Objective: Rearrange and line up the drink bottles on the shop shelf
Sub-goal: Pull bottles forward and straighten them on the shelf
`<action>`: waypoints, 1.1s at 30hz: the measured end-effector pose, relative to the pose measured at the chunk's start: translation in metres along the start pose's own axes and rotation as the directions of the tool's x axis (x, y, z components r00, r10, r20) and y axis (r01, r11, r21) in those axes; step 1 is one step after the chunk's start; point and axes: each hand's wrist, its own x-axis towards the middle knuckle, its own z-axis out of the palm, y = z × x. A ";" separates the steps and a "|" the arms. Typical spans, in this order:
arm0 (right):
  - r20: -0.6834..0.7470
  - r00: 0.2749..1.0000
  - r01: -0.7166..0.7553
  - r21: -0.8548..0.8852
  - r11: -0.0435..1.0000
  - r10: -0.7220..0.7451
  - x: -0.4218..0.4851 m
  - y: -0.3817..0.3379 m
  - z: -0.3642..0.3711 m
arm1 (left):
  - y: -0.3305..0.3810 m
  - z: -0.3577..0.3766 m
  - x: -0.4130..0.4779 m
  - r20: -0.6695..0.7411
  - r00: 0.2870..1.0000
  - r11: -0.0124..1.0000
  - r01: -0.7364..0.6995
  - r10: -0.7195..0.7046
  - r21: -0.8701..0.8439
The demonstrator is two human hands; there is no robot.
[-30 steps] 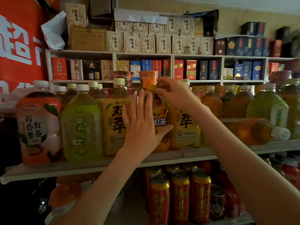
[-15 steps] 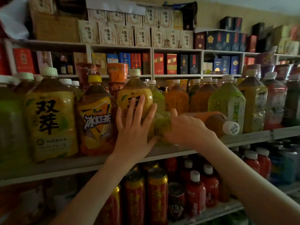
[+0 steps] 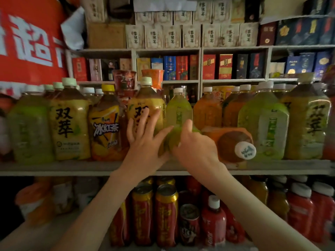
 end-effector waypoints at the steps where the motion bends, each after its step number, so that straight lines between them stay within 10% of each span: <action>1: -0.017 1.000 -0.022 0.043 0.999 0.023 0.004 0.001 -0.005 | 0.003 -0.004 0.002 0.020 1.000 1.000 -0.014 0.015 -0.013; 13: 0.030 0.999 -0.030 0.440 0.898 0.019 0.054 0.016 -0.084 | 0.029 -0.032 0.055 -0.176 0.984 0.999 -0.013 0.006 -0.042; 23: 0.310 0.943 0.104 0.065 0.992 -0.119 0.123 0.020 -0.085 | 0.015 -0.025 0.104 -0.007 0.999 0.960 -0.038 0.041 0.279; 33: 0.256 0.966 -0.039 0.244 0.969 -0.026 0.142 0.030 -0.058 | 0.027 -0.026 0.100 0.048 0.998 0.821 -0.001 -0.032 0.571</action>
